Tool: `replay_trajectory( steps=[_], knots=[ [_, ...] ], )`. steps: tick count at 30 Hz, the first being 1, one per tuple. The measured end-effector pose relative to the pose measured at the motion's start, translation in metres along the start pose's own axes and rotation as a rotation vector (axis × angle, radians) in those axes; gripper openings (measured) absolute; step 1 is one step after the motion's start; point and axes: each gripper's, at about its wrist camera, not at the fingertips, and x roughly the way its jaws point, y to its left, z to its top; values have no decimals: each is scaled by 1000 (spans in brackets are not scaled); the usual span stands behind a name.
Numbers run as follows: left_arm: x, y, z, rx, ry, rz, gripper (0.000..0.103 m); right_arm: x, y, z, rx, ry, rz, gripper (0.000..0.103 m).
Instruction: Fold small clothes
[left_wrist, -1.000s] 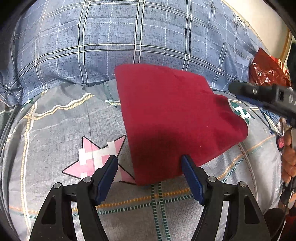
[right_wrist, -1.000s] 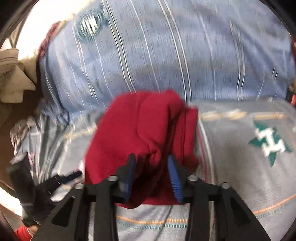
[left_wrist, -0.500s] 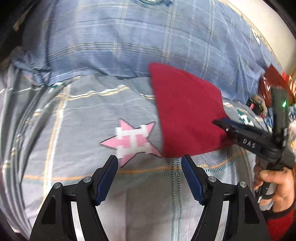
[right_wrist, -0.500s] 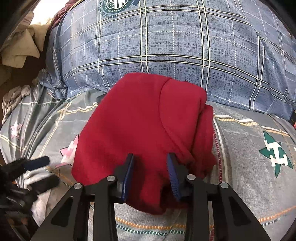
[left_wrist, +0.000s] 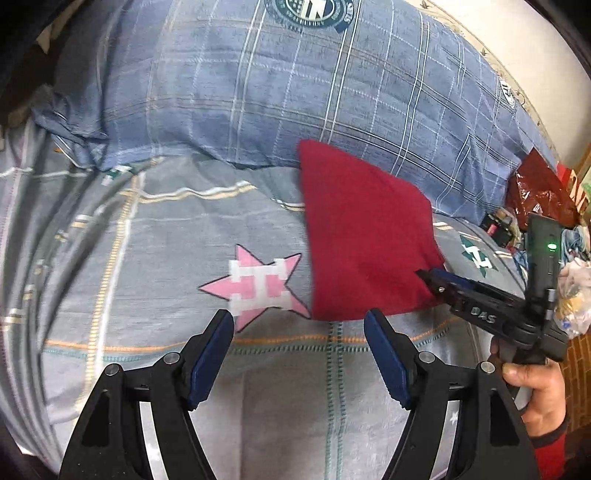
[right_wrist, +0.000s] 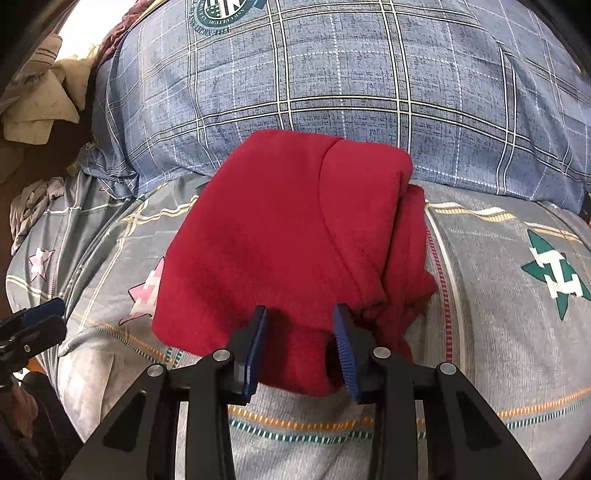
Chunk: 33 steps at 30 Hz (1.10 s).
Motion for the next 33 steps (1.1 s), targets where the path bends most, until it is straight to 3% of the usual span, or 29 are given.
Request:
replay_trajectory(
  steps=[4, 5, 6, 7, 8, 11, 13, 15, 18, 21, 22, 23, 24, 28, 29, 33],
  knots=[
    [32, 6, 14, -23, 44, -38, 73, -11, -12, 2, 84, -66, 87, 42],
    [39, 7, 18, -29, 52, -42, 73, -16, -15, 3, 102, -97, 102, 55],
    [48, 9, 25, -36, 62, -46, 73, -22, -19, 3, 120, -137, 75, 80],
    [55, 9, 30, -41, 66, -51, 73, -27, -23, 4, 132, -181, 31, 91],
    [63, 10, 37, -45, 68, -61, 73, -30, -27, 4, 143, -218, -1, 95],
    [86, 10, 52, -43, 65, -103, 74, -23, -52, 9, 228, -232, -16, 95],
    [101, 11, 61, -51, 70, -146, 84, -8, -71, 14, 316, -211, 32, 95],
    [109, 12, 66, -58, 55, -183, 85, 11, -85, 20, 380, -178, 102, 95],
    [119, 12, 72, -41, 63, -215, 85, 34, -84, 32, 361, -135, 195, 97],
    [132, 10, 77, -21, 66, -229, 85, 55, -75, 42, 303, -84, 166, 94],
    [139, 7, 78, -27, 73, -249, 83, 58, -73, 45, 299, -91, 162, 91],
    [145, 6, 79, -39, 85, -277, 81, 59, -70, 47, 296, -93, 164, 78],
    [151, 6, 80, -53, 99, -304, 66, 60, -67, 48, 296, -91, 151, 72],
    [143, 5, 90, -34, 102, -330, 46, 50, -53, 51, 263, -105, 99, 51],
    [134, 6, 91, -28, 112, -339, 46, 45, -49, 52, 256, -108, 96, 46],
    [64, 15, 78, 25, 92, -337, 46, 10, -26, 49, 218, -108, 146, 44]
  ],
)
